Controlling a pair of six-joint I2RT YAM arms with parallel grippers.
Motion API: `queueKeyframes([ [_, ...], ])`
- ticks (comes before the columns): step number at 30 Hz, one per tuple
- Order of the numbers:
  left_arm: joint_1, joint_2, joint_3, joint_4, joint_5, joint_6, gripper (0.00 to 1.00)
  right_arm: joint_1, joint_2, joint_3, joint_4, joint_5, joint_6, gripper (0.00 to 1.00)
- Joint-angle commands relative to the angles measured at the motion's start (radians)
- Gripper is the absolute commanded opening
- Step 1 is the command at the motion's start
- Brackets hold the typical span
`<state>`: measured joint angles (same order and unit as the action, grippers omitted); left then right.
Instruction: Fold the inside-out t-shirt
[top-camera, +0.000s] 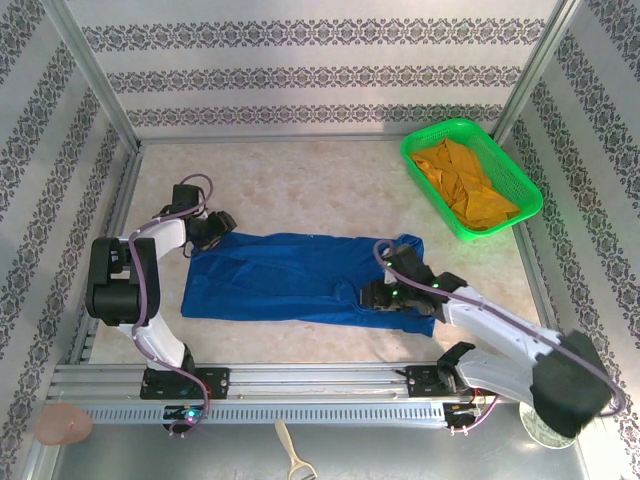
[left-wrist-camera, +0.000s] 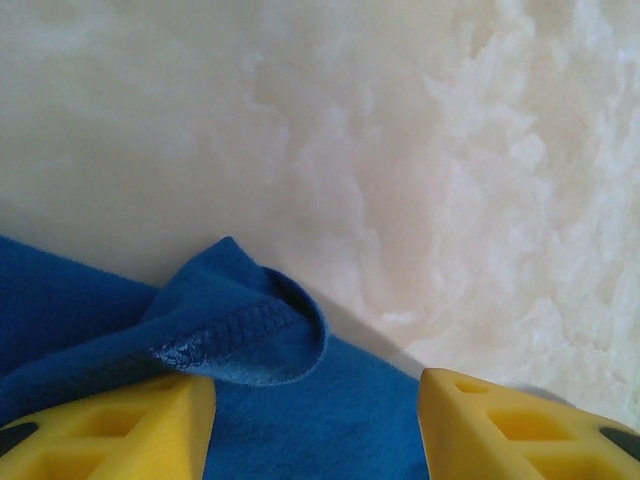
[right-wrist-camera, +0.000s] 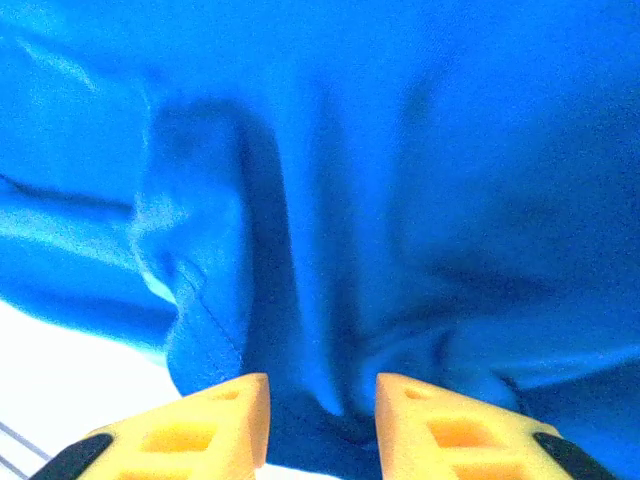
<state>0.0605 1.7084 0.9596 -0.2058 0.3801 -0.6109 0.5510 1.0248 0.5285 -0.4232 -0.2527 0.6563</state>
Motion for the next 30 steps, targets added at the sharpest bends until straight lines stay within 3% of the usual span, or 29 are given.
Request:
queueKeyframes([
  [1, -0.001, -0.067, 0.094, -0.103, -0.076, 0.093, 0.57, -0.123, -0.054, 0.077, -0.067, 0.027, -0.042, 0.37],
  [5, -0.007, -0.05, 0.211, -0.249, -0.209, 0.227, 0.58, -0.257, 0.006, 0.15, -0.051, 0.105, -0.079, 0.52],
  [10, -0.047, -0.015, 0.257, -0.348, -0.357, 0.37, 0.57, -0.311, 0.142, 0.18, 0.026, 0.149, -0.072, 0.62],
  [19, -0.184, 0.09, 0.268, -0.365, -0.589, 0.493, 0.57, -0.309, 0.327, 0.169, 0.158, 0.125, -0.033, 0.66],
  [30, -0.189, 0.158, 0.285, -0.339, -0.657, 0.503, 0.52, -0.308, 0.418, 0.174, 0.228, 0.104, -0.015, 0.66],
])
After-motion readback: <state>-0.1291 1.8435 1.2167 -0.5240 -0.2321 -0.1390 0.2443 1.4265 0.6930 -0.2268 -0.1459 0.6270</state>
